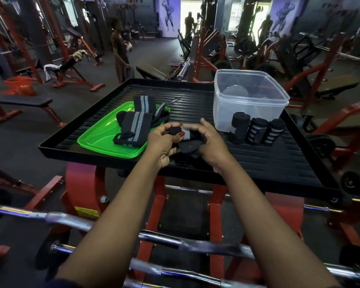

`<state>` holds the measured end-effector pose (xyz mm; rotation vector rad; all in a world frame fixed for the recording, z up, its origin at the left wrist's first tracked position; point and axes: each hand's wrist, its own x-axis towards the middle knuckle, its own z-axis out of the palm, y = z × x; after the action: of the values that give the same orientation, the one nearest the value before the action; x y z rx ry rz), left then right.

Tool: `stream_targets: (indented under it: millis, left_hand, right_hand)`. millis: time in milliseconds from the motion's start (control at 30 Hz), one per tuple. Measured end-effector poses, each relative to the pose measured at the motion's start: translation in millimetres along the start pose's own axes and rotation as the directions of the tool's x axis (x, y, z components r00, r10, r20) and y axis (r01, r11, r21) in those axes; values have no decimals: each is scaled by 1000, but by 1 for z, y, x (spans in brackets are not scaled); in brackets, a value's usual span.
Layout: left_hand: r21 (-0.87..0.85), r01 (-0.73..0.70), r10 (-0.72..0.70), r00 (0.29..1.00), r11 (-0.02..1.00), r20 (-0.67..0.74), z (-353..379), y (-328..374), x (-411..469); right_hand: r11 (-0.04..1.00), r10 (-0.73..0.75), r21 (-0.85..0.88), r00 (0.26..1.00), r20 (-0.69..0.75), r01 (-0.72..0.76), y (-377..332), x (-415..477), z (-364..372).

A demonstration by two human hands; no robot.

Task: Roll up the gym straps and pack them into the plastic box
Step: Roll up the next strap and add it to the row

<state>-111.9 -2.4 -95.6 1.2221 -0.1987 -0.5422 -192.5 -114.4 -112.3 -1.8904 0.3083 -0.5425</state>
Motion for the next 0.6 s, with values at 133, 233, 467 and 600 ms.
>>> stream_targets:
  millis: [133,233,467,600]
  left_hand:
    - [68,81,-88,990,994,114,0,2,-3]
    - [91,95,-109,980,991,169,1,3,-5]
    - [100,123,-141,969,987,202,0,2,-2]
    - [103,108,-131,958,989,254,-1,1,-3]
  right_hand:
    - [998,-52,13,991,-125,54,-7,-2,0]
    - [999,-50,0,983,-179,51,-7,-4,1]
    - [984,-59,-177,959,-276,9,-9,-1,1]
    - [983,-42,-183,957,-287,-12,-8,-1,-1]
